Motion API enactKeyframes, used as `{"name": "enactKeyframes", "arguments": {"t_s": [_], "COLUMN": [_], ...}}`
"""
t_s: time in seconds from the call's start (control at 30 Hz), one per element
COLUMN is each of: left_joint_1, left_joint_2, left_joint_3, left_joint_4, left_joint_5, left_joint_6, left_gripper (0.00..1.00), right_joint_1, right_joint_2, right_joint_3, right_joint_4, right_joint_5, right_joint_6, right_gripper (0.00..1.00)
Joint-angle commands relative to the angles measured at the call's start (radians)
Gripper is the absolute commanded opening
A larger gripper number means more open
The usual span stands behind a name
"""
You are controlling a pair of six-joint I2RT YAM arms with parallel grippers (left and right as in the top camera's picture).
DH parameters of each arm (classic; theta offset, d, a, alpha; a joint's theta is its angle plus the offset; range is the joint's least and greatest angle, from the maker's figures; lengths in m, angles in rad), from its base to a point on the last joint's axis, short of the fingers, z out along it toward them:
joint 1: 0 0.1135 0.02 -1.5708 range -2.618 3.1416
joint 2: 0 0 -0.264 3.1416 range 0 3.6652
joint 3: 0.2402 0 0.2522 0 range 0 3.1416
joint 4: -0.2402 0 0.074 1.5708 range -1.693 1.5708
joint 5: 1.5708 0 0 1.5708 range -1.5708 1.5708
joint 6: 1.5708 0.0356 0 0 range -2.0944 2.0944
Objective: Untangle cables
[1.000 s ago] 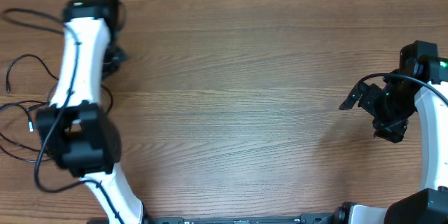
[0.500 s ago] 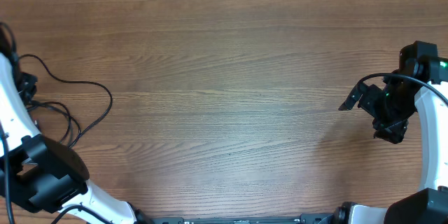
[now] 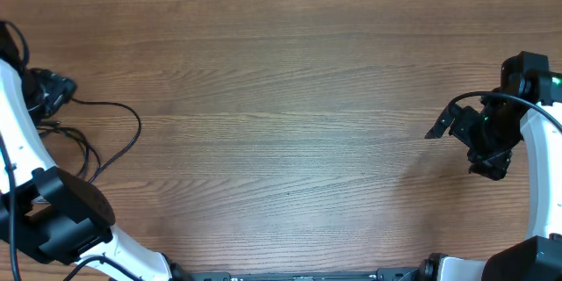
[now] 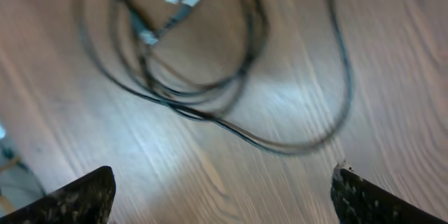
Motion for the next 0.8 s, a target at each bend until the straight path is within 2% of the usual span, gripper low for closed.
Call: {"name": "enactKeyframes", "arguments": {"t_s": [0.0, 0.13, 0.3, 0.43, 0.57, 0.77], "left_joint_1": [-0.069, -0.2, -0.393, -0.512, -0.563, -0.595], "left_joint_2": [-0.028, -0.028, -0.028, -0.028, -0.028, -0.047], "left_joint_3": [0.021, 0.021, 0.021, 0.021, 0.021, -0.009], "left_joint_4": [0.018, 0.038, -0.015, -0.103, -0.188, -0.232], "left_joint_5": [0.138, 0.227, 0.237, 0.229, 0.228, 0.248], "left_joint_6": [0.128, 0.249, 0.399, 0.382, 0.375, 0.364], "left_gripper": [1.0, 1.0, 1.0, 1.0, 1.0, 1.0], "right_joint_1": [0.0, 0.003, 0.091, 0.232, 0.345, 0.386], "right_joint_2": [-0.006, -0.006, -0.006, -0.006, -0.006, -0.006], "right_joint_3": [-0.002, -0.002, -0.002, -0.002, -0.002, -0.002], "right_joint_4": [0.033, 0.148, 0.25, 0.292, 0.283, 0.175], "right_joint_5": [-0.011, -0.113, -0.123, -0.055, 0.02, 0.026], "right_joint_6": [0.016, 0.031, 0.014, 0.014, -0.006, -0.003], "right_gripper": [1.0, 1.0, 1.0, 1.0, 1.0, 1.0]}}
